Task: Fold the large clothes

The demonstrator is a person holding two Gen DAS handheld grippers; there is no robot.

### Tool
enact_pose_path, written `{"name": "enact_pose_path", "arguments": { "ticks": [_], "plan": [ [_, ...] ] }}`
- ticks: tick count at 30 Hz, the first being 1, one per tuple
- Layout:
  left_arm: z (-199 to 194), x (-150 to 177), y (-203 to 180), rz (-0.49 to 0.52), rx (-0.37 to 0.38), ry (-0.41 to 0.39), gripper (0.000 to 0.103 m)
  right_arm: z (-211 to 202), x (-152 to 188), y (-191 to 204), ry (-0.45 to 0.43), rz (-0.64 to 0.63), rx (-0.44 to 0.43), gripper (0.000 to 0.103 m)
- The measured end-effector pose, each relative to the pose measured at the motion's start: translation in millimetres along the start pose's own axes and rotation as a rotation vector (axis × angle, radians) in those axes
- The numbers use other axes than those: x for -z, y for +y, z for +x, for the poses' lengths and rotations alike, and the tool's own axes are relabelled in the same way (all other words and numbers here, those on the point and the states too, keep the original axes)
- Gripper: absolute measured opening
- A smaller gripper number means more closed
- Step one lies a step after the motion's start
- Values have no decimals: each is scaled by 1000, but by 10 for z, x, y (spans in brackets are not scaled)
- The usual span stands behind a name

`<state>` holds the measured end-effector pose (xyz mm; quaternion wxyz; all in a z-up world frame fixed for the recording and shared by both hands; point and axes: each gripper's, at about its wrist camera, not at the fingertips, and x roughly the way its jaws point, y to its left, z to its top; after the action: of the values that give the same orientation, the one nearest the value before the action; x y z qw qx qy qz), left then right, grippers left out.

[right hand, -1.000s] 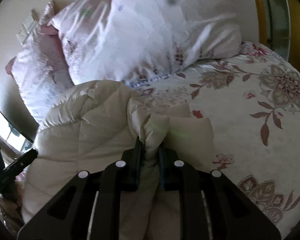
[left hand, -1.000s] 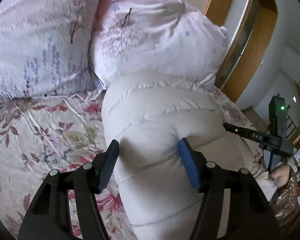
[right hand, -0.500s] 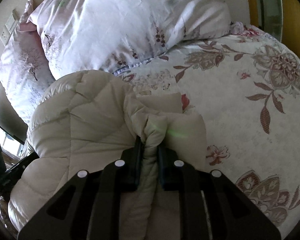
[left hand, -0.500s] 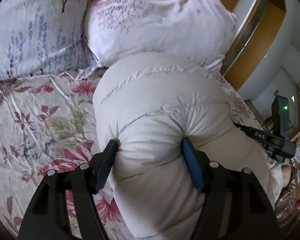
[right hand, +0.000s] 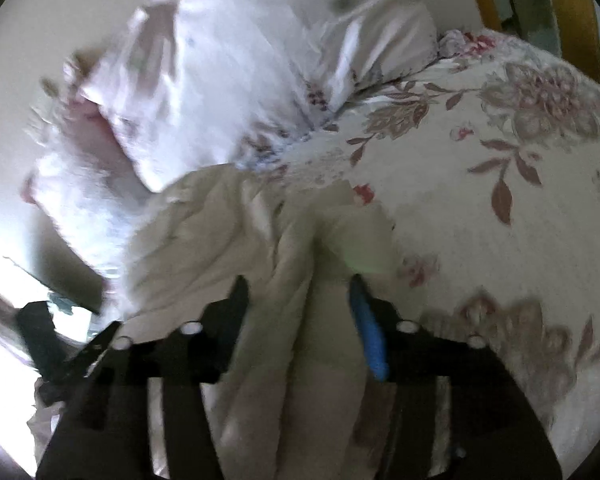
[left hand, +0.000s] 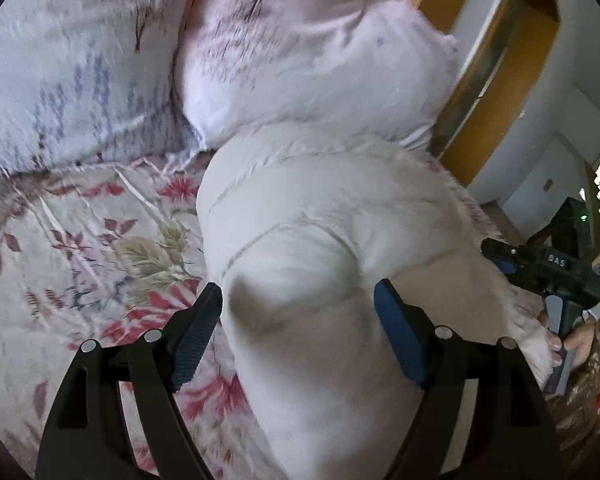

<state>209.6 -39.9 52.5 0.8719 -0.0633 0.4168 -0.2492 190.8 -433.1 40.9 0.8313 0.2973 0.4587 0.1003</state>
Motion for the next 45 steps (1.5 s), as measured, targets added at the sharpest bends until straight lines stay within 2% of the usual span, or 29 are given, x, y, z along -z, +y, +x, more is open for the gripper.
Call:
{"name": "enact_pose_path", "arguments": {
  "ticks": [3, 9, 10, 11, 13, 16, 19, 25, 27, 28, 29, 31, 35, 36, 37, 38, 42, 45],
  "plan": [
    [-296, 132, -64, 35, 39, -9, 79, -191, 209, 51, 18, -33, -60, 62],
    [-451, 397, -178, 80, 66, 34, 79, -323, 596, 238, 56, -100, -131, 62],
    [-448, 435, -199, 88, 65, 44, 79, -314, 648, 266, 65, -112, -131, 56],
    [-438, 451, -207, 92, 62, 47, 79, -289, 716, 292, 79, -127, -123, 42],
    [-398, 469, -198, 95, 50, 56, 79, -213, 797, 290, 100, -140, -77, 23],
    [-309, 496, -200, 89, 34, 79, 80, -173, 871, 191, 83, -124, -27, 17],
    [-175, 539, -231, 98, 18, 108, 80, -77, 948, 67, 91, -87, 15, 16],
    [41, 584, -214, 80, 15, 146, 82, 47, 1005, -3, 123, -79, 55, 18],
    [27, 587, -202, 85, 10, 141, 83, -13, 941, 2, 123, -67, 39, 24],
    [19, 590, -201, 87, 7, 139, 84, -65, 883, 8, 108, -56, 22, 33],
    [18, 587, -195, 88, 3, 139, 84, -131, 804, 10, 75, -43, 1, 47],
    [24, 580, -190, 86, 1, 140, 86, -254, 626, 23, -12, -14, -8, 58],
    [29, 575, -184, 84, 2, 139, 86, -200, 399, 110, -60, -8, -27, 57],
    [37, 571, -179, 83, 0, 138, 88, -138, 366, 140, -56, -21, -19, 53],
    [44, 567, -175, 81, -2, 138, 89, -80, 344, 154, -50, -32, -7, 29],
    [47, 564, -170, 78, -1, 137, 90, -6, 345, 171, -42, -45, 9, 16],
    [48, 579, -186, 74, 12, 130, 92, 47, 416, 64, -86, -7, 82, 9],
    [65, 574, -237, 89, 18, 126, 93, 130, 465, -60, -66, 30, 147, 8]
  ]
}}
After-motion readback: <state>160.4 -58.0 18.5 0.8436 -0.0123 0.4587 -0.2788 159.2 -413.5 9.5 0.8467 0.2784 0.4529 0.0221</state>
